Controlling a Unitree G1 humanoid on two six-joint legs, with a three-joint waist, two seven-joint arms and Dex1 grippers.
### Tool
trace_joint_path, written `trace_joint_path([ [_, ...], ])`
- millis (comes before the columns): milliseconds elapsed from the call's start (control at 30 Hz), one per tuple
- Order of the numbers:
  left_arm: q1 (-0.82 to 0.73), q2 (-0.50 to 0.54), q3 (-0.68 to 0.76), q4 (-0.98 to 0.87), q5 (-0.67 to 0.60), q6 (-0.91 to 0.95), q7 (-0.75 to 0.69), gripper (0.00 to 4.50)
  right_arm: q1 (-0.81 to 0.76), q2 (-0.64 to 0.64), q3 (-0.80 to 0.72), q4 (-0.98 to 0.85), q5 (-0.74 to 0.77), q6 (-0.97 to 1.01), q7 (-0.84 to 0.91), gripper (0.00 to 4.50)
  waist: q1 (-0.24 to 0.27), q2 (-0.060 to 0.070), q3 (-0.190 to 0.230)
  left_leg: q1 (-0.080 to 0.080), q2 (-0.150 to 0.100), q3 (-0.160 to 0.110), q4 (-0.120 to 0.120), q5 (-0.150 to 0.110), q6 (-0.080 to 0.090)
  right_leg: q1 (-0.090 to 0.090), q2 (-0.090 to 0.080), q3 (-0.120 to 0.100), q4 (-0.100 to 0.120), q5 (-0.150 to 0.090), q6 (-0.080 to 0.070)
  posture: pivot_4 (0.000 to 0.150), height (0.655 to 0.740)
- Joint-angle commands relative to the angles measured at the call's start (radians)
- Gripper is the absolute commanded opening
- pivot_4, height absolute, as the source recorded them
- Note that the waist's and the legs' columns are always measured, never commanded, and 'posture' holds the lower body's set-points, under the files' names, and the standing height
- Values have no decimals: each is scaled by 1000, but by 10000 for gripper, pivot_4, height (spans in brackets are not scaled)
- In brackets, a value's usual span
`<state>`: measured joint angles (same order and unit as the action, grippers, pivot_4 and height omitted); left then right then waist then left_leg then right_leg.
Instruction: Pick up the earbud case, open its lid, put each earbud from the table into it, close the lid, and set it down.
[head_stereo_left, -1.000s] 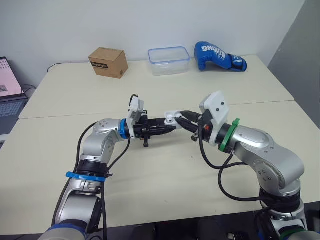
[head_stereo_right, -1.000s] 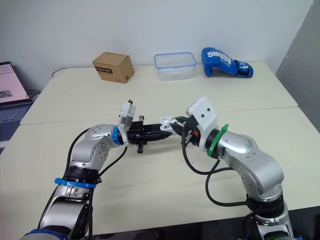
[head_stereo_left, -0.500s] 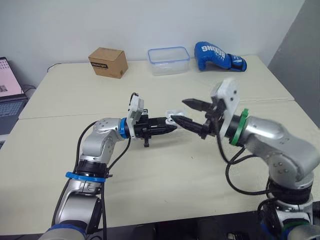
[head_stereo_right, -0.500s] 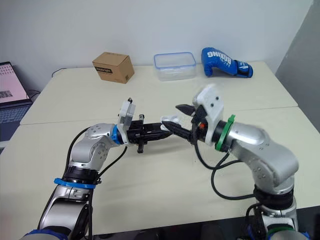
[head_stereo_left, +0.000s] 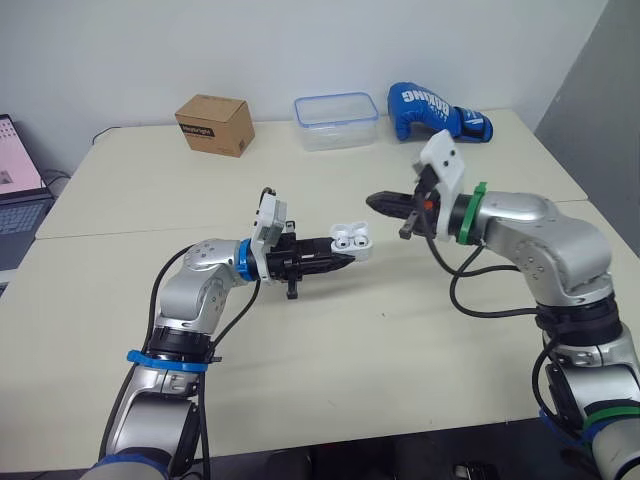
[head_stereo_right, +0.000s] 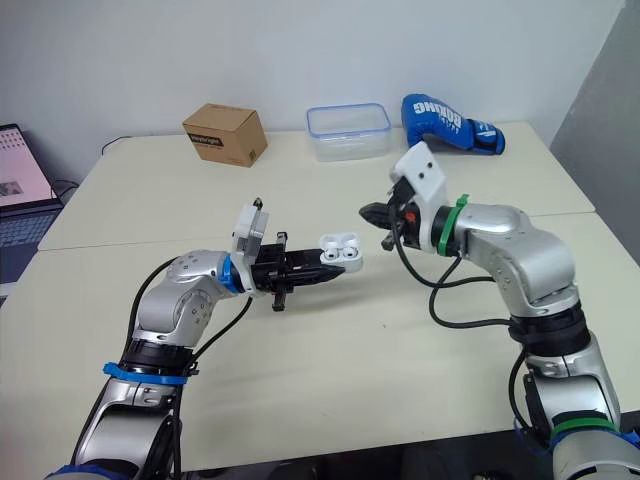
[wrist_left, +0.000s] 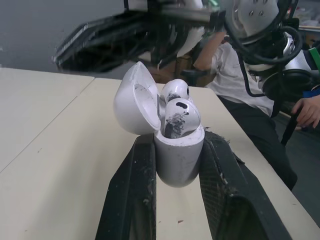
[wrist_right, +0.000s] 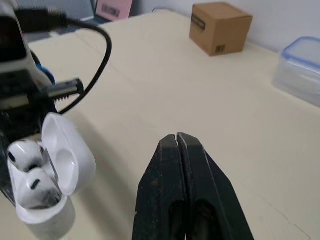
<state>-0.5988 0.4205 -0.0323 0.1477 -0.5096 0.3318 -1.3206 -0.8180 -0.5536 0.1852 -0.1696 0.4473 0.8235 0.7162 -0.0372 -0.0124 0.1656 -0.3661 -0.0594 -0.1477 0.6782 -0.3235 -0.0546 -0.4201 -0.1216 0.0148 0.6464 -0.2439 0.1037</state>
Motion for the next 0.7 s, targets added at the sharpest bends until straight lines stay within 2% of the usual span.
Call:
trace_joint_path([
  [33, 10, 17, 25, -55, -30, 1, 3, 8432, -12, -6, 52, 9, -50, -82, 69, 373, 0, 0, 0, 0, 0, 0, 0, 0, 0, 0, 0, 0, 0, 0, 0, 1500, 7307],
  [333, 30, 24, 24, -80, -42, 25, 18, 8432, -21, 68, 60, -15, -60, -94, 103, 373, 1, 0, 0, 0, 0, -1, 0, 0, 0, 0, 0, 0, 0, 0, 0, 1500, 7307],
  [700, 9, 16, 29, -58, -54, 36, 36, 8432, 5, 50, 40, -148, -24, -22, 111, 373, 3, 0, 0, 0, 0, -1, 0, 0, 0, 0, 0, 0, 0, 0, 0, 1500, 7307],
])
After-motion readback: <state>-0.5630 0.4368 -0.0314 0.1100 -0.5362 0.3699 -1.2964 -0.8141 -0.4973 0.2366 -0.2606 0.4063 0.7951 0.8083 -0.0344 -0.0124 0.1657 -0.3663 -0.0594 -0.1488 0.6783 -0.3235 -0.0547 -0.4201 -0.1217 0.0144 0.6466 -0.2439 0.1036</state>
